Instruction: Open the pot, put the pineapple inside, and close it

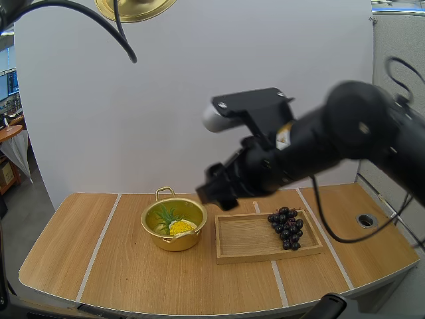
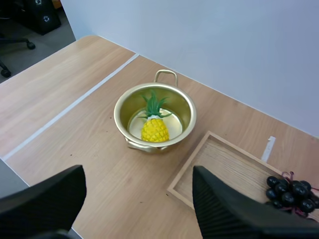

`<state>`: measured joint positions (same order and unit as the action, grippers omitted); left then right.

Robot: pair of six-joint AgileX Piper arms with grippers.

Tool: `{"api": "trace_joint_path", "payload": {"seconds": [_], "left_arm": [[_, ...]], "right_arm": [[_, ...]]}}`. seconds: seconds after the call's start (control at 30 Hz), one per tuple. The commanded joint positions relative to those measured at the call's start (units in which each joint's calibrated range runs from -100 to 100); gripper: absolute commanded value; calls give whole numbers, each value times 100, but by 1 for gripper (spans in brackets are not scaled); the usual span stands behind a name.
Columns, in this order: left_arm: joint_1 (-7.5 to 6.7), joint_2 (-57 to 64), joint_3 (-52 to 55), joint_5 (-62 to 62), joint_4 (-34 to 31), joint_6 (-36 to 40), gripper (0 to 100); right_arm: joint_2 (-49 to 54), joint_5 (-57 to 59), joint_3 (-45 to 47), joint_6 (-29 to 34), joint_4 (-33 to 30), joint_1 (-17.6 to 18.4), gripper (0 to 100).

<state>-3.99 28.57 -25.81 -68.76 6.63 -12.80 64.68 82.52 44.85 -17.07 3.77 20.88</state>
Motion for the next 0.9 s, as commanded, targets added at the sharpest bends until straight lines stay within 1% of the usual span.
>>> {"api": "trace_joint_path", "payload": {"seconds": [0.0,0.03,0.07,0.13,0.2,0.4,0.47,0.57,0.87], "left_arm": [[5,29,-27,186,-21,25,0],[5,29,-27,186,-21,25,0],[5,29,-27,186,-21,25,0],[5,29,-27,186,-21,25,0],[5,29,-27,186,-21,25,0],[5,29,-27,186,-21,25,0],[5,29,-27,186,-21,25,0],[5,29,-27,186,-21,25,0],[5,29,-27,186,-21,25,0]], "right_arm": [[716,511,304,150,-535,5,100],[769,647,304,150,-535,5,97],[814,751,304,150,-535,5,84],[859,866,304,150,-465,5,46],[914,882,304,150,-377,5,0],[965,854,304,257,-417,5,0],[965,854,304,257,-167,5,0],[965,854,304,257,22,5,0],[965,854,304,257,61,5,0]]}}
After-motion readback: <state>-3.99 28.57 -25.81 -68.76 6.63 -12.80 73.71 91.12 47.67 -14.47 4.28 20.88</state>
